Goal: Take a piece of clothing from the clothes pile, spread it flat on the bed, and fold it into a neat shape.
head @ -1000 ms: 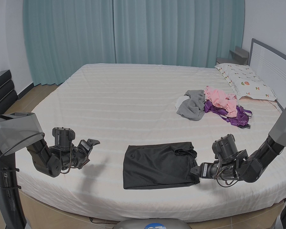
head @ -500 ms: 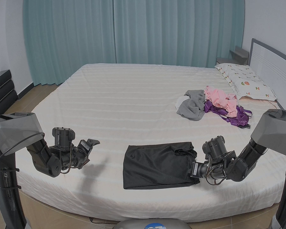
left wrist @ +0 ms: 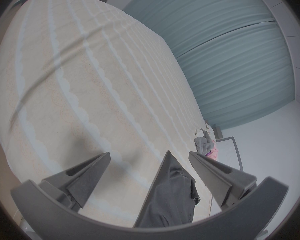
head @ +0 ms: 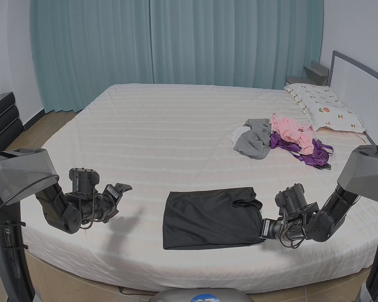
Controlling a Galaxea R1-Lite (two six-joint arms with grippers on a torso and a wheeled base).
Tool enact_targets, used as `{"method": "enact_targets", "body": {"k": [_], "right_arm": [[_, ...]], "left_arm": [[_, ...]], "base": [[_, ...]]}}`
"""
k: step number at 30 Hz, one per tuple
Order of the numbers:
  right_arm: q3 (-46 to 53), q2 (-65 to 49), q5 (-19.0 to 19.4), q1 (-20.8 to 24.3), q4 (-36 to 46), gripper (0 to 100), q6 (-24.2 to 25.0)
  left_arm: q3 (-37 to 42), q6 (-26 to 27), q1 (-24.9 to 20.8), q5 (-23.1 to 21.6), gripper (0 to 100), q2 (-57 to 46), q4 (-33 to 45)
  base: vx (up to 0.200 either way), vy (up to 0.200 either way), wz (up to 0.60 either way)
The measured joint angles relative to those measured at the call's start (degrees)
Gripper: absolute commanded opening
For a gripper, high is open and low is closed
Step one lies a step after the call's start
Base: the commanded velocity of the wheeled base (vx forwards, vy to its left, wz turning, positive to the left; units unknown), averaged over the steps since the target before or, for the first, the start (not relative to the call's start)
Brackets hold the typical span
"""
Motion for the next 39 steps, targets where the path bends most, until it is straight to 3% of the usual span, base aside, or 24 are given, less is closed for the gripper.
{"method": "enact_targets", "body": {"k": [1, 13, 24, 31, 39], "right_arm": [[0.09, -0.06, -0.01, 0.00, 0.05, 100, -0.07], [-2.89, -2.79, 0.05, -0.66, 0.05, 100, 0.74], [-13.59, 0.52, 0.60, 2.99, 0.30, 100, 9.03], [-21.66, 5.46, 1.48, 6.07, 5.63, 100, 10.84], [-33.57, 11.25, 1.33, 5.77, 12.37, 100, 11.19]], "left_arm": [[0.00, -0.02, 0.00, 0.01, 100, 0.00, 0.00], [0.00, 0.05, -0.05, 0.01, 100, 0.00, 0.00], [0.00, 0.00, -0.07, 0.01, 100, 0.00, 0.07], [0.00, 0.00, -0.11, 0.01, 100, 0.00, 0.11], [0.00, 0.05, -0.11, 0.00, 100, 0.00, 0.11]], "base": [[0.000, 0.000, 0.00], [0.000, 0.000, 0.00], [0.000, 0.000, 0.00], [0.000, 0.000, 0.00], [0.000, 0.000, 0.00]]}}
